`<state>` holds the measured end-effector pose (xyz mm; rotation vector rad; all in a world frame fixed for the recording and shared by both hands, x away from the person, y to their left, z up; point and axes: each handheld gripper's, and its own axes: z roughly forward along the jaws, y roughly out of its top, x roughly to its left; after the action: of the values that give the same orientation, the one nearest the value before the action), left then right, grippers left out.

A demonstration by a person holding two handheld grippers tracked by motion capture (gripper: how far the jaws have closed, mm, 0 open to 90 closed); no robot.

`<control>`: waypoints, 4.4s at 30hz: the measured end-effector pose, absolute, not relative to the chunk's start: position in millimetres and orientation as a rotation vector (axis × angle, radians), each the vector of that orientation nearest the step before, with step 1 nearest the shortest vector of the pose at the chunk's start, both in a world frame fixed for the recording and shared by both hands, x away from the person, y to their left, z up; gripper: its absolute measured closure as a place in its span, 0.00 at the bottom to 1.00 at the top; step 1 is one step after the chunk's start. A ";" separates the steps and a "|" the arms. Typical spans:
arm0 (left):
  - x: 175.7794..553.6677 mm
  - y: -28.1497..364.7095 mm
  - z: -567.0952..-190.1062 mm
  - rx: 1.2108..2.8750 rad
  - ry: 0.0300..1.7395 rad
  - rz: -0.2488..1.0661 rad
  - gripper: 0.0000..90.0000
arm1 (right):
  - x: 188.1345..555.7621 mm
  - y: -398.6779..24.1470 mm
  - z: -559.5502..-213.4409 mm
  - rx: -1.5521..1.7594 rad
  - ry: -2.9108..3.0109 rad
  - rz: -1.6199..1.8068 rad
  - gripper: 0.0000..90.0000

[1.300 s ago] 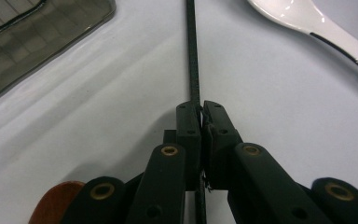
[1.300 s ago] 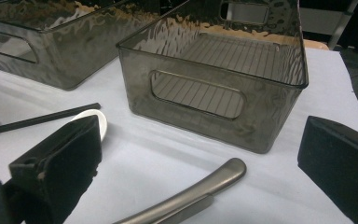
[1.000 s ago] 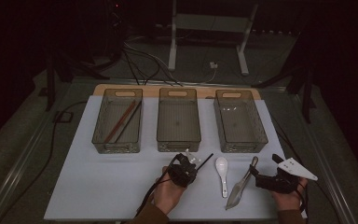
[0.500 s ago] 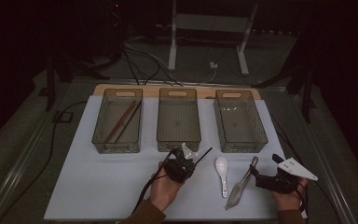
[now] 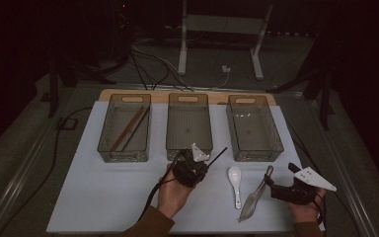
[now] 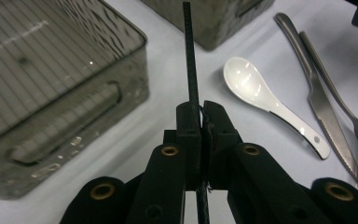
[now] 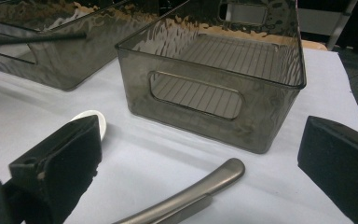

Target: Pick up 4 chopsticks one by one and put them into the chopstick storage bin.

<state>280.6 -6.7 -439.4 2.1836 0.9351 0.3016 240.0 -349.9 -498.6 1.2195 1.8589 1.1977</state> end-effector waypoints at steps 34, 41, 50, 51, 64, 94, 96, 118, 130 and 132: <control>330.4 105.4 -381.1 1.991 1.085 0.493 0.98 | 240.5 -349.7 -499.4 1.224 1.861 1.192 0.00; 340.6 124.7 -383.1 1.979 1.114 0.517 0.98 | 240.5 -349.9 -499.3 1.224 1.861 1.192 0.00; 348.8 141.8 -384.1 1.973 1.132 0.550 0.98 | 240.4 -350.3 -499.2 1.225 1.858 1.194 0.00; 349.4 143.3 -383.9 1.969 1.131 0.555 0.98 | 240.4 -350.3 -499.1 1.226 1.859 1.194 0.00; 362.4 167.1 -389.1 1.950 1.180 0.590 0.98 | 240.3 -350.5 -499.0 1.225 1.856 1.195 0.00; 386.0 193.5 -406.5 1.936 1.257 0.639 0.98 | 240.4 -350.6 -499.0 1.227 1.856 1.197 0.00; 388.1 196.0 -408.3 1.931 1.251 0.639 0.98 | 240.5 -350.6 -499.1 1.227 1.856 1.197 0.00; 404.4 223.8 -441.4 1.810 1.390 0.601 0.41 | 240.2 -351.6 -498.5 1.229 1.852 1.202 0.00; 396.1 226.1 -436.8 1.787 1.367 0.623 0.07 | 240.2 -350.7 -498.8 1.228 1.854 1.198 0.00; 395.0 223.9 -435.4 1.790 1.364 0.619 0.02 | 240.0 -350.4 -498.6 1.227 1.855 1.199 0.00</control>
<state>395.0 223.9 -435.4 1.7905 1.3643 0.6187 240.0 -350.4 -498.6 1.2273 1.8547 1.1986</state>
